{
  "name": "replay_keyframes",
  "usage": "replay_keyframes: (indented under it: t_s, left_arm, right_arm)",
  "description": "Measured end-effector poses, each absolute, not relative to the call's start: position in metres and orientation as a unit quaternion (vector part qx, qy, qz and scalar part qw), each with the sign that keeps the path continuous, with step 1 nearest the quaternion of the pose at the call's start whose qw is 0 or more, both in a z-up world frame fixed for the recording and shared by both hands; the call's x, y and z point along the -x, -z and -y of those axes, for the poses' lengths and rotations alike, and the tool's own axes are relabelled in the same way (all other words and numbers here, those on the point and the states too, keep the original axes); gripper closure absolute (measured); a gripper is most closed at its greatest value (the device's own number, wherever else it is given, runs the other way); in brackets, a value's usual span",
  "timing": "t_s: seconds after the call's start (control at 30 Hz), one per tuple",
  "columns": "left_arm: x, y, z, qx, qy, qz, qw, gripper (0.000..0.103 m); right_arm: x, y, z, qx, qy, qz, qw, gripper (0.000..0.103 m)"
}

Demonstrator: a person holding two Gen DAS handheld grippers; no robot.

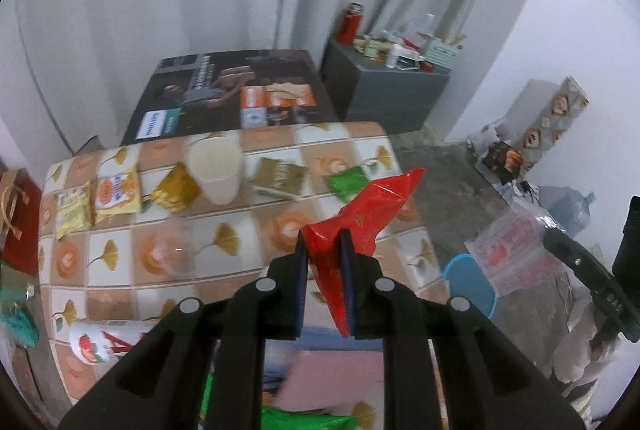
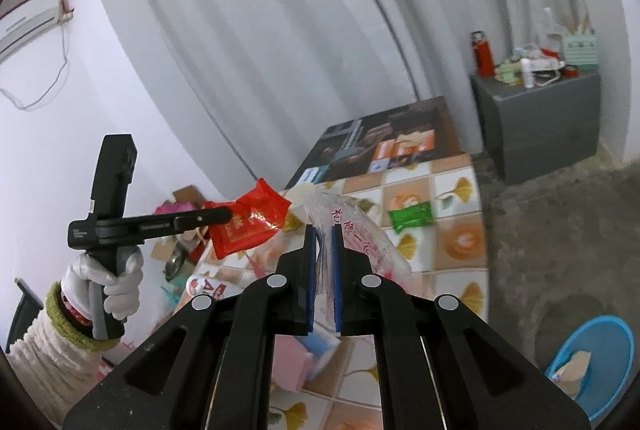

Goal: Collect trash
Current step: 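Carry the red wrapper and plastic bag to the blue wastebasket and release both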

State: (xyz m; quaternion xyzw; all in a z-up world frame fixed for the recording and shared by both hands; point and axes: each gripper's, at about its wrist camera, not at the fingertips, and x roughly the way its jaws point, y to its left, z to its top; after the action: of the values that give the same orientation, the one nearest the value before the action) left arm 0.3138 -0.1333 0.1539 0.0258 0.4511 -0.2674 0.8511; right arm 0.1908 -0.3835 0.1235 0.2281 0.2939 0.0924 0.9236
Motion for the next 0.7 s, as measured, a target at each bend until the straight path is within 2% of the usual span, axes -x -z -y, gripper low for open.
replay_keyframes:
  t_s: [0.37, 0.57, 0.7]
  left_arm:
    - [-0.275, -0.143, 0.28, -0.062, 0.371, -0.461, 0.804, 0.089]
    - [-0.254, -0.091, 0.386, -0.08, 0.421, -0.514, 0.743, 0.088]
    - [-0.235, -0.035, 0.458, -0.121, 0.432, -0.555, 0.701, 0.088]
  right_arm:
    - [-0.119, -0.104, 0.477, -0.283, 0.011, -0.277, 0.918, 0.097]
    - [-0.07, -0.065, 0.541, -0.334, 0.105, -0.272, 0.896, 0.097]
    - [-0.054, -0.026, 0.572, -0.362, 0.154, -0.288, 0.873, 0.097]
